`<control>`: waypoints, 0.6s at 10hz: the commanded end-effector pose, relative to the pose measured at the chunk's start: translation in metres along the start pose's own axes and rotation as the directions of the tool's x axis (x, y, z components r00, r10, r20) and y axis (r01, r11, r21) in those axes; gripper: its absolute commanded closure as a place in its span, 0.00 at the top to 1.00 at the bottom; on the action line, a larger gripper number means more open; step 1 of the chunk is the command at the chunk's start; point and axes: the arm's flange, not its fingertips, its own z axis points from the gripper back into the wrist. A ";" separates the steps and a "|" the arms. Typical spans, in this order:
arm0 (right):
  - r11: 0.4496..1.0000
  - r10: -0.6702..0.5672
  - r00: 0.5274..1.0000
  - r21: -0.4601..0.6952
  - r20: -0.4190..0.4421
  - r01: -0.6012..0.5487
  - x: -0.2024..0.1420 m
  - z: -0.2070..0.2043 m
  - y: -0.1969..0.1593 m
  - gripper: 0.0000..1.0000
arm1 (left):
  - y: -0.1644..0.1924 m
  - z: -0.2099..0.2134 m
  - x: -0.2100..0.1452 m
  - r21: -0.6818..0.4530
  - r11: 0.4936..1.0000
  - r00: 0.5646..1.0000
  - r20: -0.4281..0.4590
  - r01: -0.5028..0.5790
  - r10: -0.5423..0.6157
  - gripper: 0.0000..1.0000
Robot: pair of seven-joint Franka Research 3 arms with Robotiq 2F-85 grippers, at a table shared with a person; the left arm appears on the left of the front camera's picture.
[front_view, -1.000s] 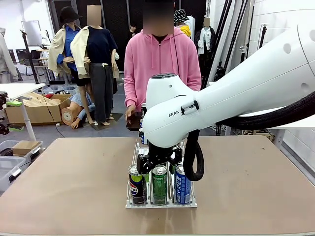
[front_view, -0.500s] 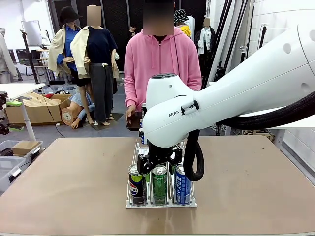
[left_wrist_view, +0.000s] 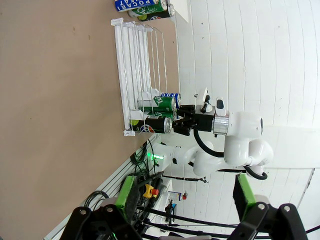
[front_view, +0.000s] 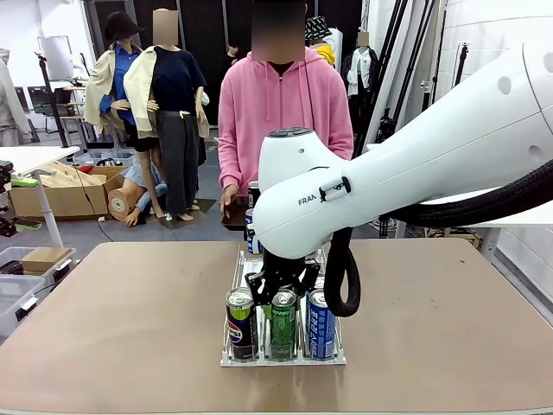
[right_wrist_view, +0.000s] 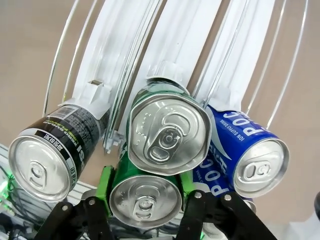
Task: Retrieve and hand over the desired beverage to the person.
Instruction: Pick up another can of the same type that the person held from the Automatic Can Dispenser.
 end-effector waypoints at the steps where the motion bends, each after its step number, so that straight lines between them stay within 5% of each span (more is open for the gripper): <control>1: 0.999 -0.030 0.999 -0.042 0.013 0.031 0.002 -0.007 0.002 0.00 | -0.001 0.000 -0.003 0.003 1.000 1.000 0.008 0.000 0.000 1.00; 6: 1.000 0.000 1.000 0.000 0.000 0.000 0.000 0.000 0.000 0.00 | -0.001 0.000 -0.003 0.003 1.000 1.000 0.008 0.000 0.000 1.00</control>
